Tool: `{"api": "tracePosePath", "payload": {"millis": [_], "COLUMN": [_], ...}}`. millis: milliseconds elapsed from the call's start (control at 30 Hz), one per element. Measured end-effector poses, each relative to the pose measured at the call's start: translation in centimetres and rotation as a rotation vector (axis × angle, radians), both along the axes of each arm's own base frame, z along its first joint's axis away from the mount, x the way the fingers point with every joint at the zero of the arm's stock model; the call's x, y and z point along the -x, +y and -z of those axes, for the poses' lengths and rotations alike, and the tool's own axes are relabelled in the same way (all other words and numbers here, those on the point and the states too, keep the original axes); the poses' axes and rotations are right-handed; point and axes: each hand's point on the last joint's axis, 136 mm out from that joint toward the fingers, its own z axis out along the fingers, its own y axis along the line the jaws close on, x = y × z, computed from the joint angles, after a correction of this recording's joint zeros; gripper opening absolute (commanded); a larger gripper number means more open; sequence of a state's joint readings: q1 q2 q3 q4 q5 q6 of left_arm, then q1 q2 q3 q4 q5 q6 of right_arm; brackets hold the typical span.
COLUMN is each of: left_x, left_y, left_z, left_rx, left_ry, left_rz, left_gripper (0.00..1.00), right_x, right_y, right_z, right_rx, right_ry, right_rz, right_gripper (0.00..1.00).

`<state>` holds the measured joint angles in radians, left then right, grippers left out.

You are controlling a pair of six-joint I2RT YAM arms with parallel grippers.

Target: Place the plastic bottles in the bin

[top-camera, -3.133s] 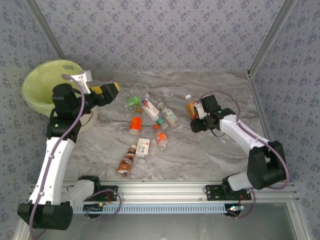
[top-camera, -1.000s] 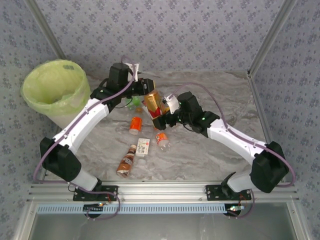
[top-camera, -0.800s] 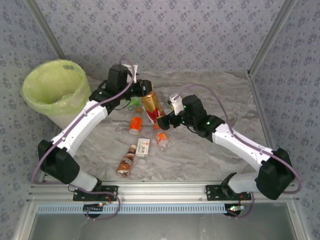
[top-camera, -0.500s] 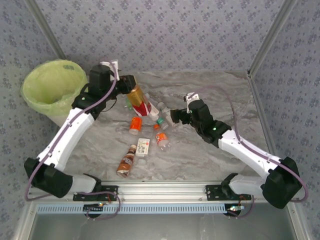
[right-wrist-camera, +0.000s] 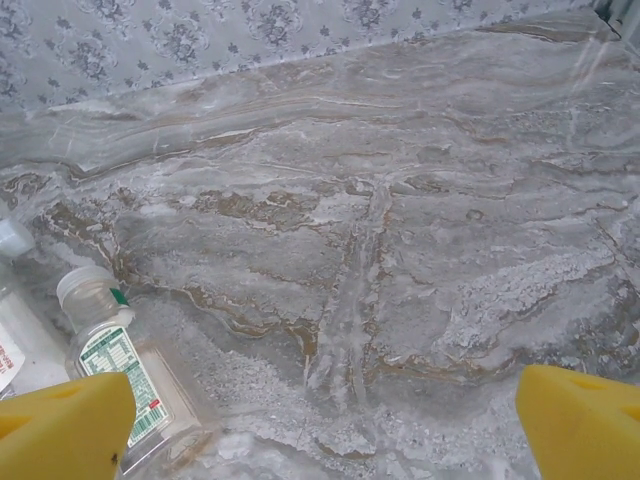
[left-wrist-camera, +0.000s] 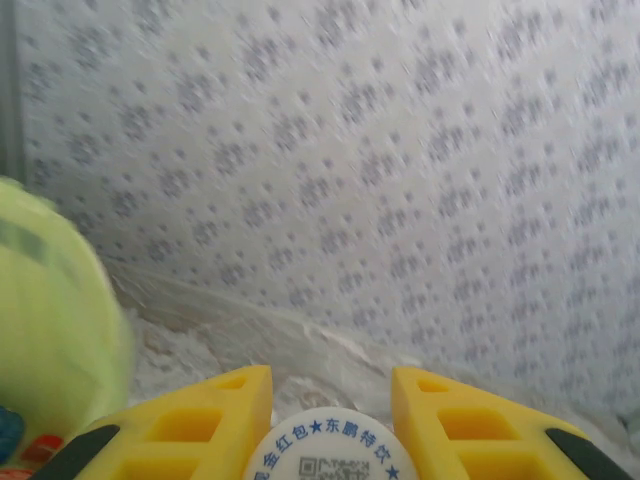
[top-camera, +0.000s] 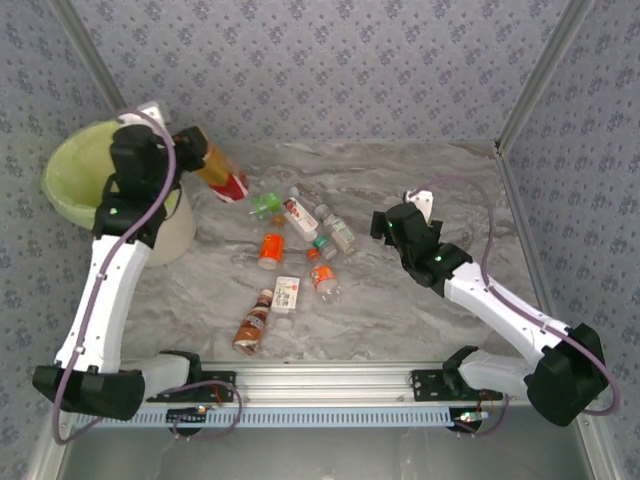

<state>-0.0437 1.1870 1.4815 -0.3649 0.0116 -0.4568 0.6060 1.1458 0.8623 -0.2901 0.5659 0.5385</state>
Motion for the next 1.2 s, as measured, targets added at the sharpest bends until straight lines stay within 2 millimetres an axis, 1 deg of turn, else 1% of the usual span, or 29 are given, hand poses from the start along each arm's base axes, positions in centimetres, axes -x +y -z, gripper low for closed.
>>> {"api": "tracePosePath", "payload": {"millis": [33,133,333,433,533,633,700,767,833,900,933,967,1000,1033,1067,1100,1133,1167,1200], "left_x": [0.1,0.8,2.0,2.4,2.8,3.5,3.8,3.9,3.5,2.9,2.5,2.2,1.9,1.6,1.4,1.2,1.1,1.0,0.9], "left_y": [0.9,2.6,6.1,8.0,10.0,12.5,14.7,17.1,19.4,21.2,21.9,22.2,22.4,22.6,22.6,22.5,22.5,22.4,22.3], "left_z": [-0.9,-3.7,-8.3,-9.1,-9.2,-8.9,-8.0,-6.5,-4.3,-1.7,-0.3,0.9,2.3,3.7,4.7,5.7,6.3,6.7,7.1], "left_rx": [0.002,-0.002,-0.034,-0.057,-0.097,-0.133,-0.134,-0.107,-0.054,0.004,0.035,0.061,0.090,0.116,0.137,0.151,0.167,0.178,0.189], "left_ry": [-0.019,-0.081,-0.177,-0.194,-0.188,-0.173,-0.151,-0.113,-0.064,-0.008,0.021,0.046,0.075,0.106,0.131,0.156,0.176,0.187,0.197], "left_rz": [-0.020,-0.064,-0.159,-0.225,-0.325,-0.452,-0.532,-0.595,-0.638,-0.663,-0.666,-0.666,-0.661,-0.657,-0.652,-0.646,-0.641,-0.638,-0.635], "left_gripper": [0.00,0.00,0.00,0.00,0.00,0.00,0.00,0.00,0.00,0.00,0.00,0.02,0.10,0.22,0.36,0.56,0.75,0.85,0.91], "right_x": [0.1,0.2,0.5,0.5,0.5,0.5,0.5,0.5,0.5,0.5,0.6,0.6,0.6,0.6,0.6,0.6,0.6,0.6,0.6], "right_y": [0.0,-0.3,-0.7,-0.8,-0.8,-0.8,-0.8,-0.8,-0.8,-0.9,-0.9,-0.9,-0.9,-0.9,-0.9,-0.9,-0.9,-0.9,-0.9], "right_z": [0.0,0.2,0.8,0.9,0.9,0.9,0.9,0.9,1.0,1.0,1.0,1.0,1.0,1.0,1.0,1.0,1.0,1.0,1.0], "right_rx": [-0.002,-0.006,0.001,-0.001,-0.003,-0.004,-0.004,-0.003,-0.002,-0.001,-0.001,-0.001,-0.002,-0.003,-0.003,-0.003,-0.003,-0.003,-0.003], "right_ry": [0.002,0.009,0.025,0.027,0.027,0.027,0.027,0.028,0.029,0.031,0.032,0.032,0.032,0.032,0.032,0.032,0.032,0.032,0.032], "right_rz": [0.003,0.012,0.023,0.027,0.028,0.029,0.029,0.030,0.030,0.031,0.031,0.031,0.031,0.032,0.032,0.032,0.032,0.032,0.032], "right_gripper": [1.00,1.00,1.00,1.00,1.00,1.00,1.00,1.00,1.00,1.00,1.00,1.00,1.00,1.00,1.00,1.00,1.00,1.00,1.00]}}
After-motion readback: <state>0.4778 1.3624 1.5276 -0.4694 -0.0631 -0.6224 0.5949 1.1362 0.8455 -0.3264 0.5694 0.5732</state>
